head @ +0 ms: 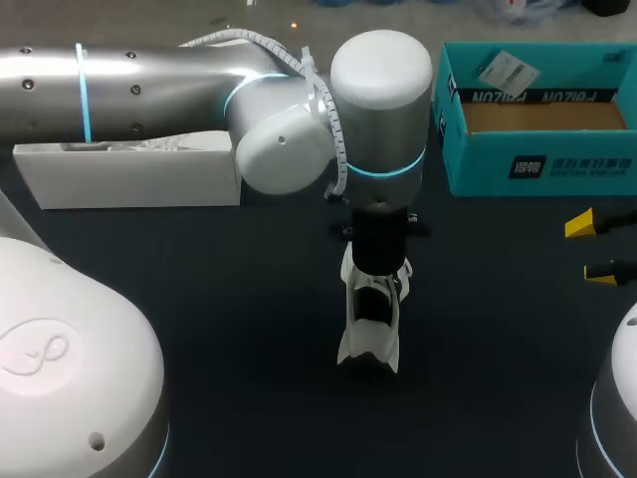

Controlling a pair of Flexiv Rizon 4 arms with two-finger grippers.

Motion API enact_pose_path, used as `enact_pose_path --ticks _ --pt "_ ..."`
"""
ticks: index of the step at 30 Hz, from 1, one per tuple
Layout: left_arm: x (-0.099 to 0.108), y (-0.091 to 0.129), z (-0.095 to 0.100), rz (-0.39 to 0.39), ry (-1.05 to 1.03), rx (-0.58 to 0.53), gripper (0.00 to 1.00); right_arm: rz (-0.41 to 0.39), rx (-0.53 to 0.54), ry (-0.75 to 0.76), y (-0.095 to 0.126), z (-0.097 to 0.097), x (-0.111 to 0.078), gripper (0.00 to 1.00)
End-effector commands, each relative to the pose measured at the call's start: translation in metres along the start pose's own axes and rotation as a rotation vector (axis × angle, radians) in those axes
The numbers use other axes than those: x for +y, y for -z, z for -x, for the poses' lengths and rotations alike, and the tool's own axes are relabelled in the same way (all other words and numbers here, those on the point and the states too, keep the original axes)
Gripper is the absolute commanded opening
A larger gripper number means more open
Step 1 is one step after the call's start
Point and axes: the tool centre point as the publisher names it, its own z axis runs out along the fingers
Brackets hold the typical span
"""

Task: Take the shoe out of the shoebox, open the shoe tongue, remove and reinsert the insole, then place the shoe into the shoebox

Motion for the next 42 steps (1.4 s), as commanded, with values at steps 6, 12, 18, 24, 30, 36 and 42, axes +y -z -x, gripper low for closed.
enact_pose_path --ticks 6,12,18,24,30,36,42 --pt "-0.01 -0.021 0.001 -0.045 -0.014 0.016 0.0 0.002 -0.003 -0.001 0.0 0.0 -0.001 1.0" --pt "-0.001 0.004 -0.002 0.002 0.013 0.027 0.0 0.002 -0.003 -0.001 0.0 0.0 -0.001 1.0" --pt "0.028 0.033 -0.009 0.133 0.074 -0.028 0.0 0.002 -0.003 -0.001 0.0 0.0 -0.001 1.0" --pt "0.031 0.024 -0.013 0.124 0.042 -0.042 0.0 0.002 -0.003 -0.001 0.0 0.0 -0.001 1.0" --pt "0.018 -0.003 -0.017 0.056 0.061 0.004 0.0 0.002 -0.003 -0.001 0.0 0.0 -0.001 1.0" --pt "0.004 -0.016 -0.016 0.016 0.062 0.002 0.0 0.002 -0.003 -0.001 0.0 0.0 -0.001 1.0" --pt "-0.008 -0.025 -0.013 -0.018 0.047 0.023 0.0 0.002 -0.003 -0.001 0.0 0.0 -0.001 1.0"
